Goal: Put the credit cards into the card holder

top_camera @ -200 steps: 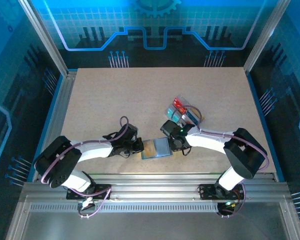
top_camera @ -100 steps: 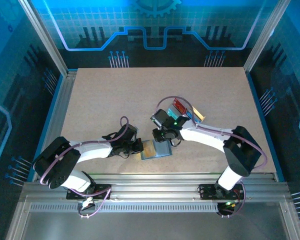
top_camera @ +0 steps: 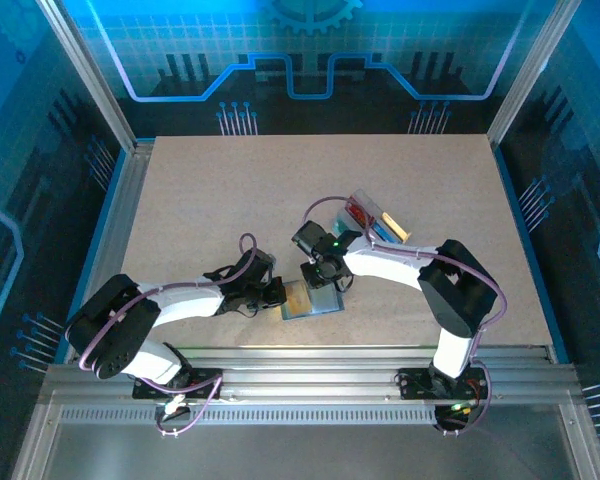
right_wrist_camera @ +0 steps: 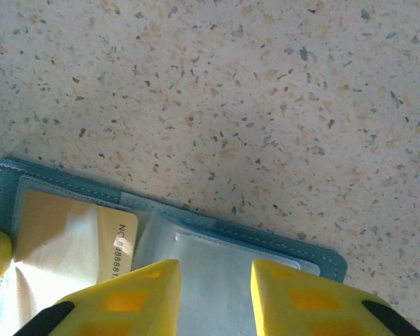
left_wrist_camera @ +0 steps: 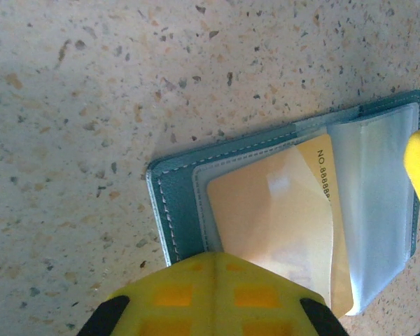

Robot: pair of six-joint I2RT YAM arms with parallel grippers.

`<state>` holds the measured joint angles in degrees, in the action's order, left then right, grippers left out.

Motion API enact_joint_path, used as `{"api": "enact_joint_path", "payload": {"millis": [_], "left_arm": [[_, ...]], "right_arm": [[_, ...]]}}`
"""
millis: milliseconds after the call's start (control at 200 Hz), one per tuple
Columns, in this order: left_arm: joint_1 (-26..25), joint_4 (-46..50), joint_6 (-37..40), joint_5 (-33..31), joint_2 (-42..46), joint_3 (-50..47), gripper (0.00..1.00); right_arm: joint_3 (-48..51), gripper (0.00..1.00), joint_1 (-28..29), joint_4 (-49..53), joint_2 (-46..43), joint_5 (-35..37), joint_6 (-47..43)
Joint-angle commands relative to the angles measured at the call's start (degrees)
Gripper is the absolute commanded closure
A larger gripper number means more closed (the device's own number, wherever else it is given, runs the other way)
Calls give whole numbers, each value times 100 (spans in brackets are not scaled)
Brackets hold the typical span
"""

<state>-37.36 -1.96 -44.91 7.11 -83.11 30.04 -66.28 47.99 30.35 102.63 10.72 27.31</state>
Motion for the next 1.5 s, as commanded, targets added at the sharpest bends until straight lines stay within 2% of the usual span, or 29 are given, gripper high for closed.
{"api": "enact_joint_path", "payload": {"millis": [0, 420, 650, 930, 1256, 1491], "left_arm": [[-34, 626, 105, -104, -111, -271, 100], [-34, 639, 95, -121, -111, -275, 100], [-34, 642, 86, -136, -115, -280, 100], [-32, 600, 86, -120, -159, -259, 100], [-31, 582, 108, -122, -228, -262, 100], [-34, 566, 190, -113, -302, -262, 100]], "right_arm": [[114, 67, 18, 186, 162, 131, -33], [181, 65, 19, 330, 489, 263, 27], [347, 61, 25, 471, 346, 501, 100], [382, 66, 162, 463, 572, 506, 165], [669, 76, 231, 287, 434, 135, 272], [245, 99, 237, 638, 204, 521, 77]]}}
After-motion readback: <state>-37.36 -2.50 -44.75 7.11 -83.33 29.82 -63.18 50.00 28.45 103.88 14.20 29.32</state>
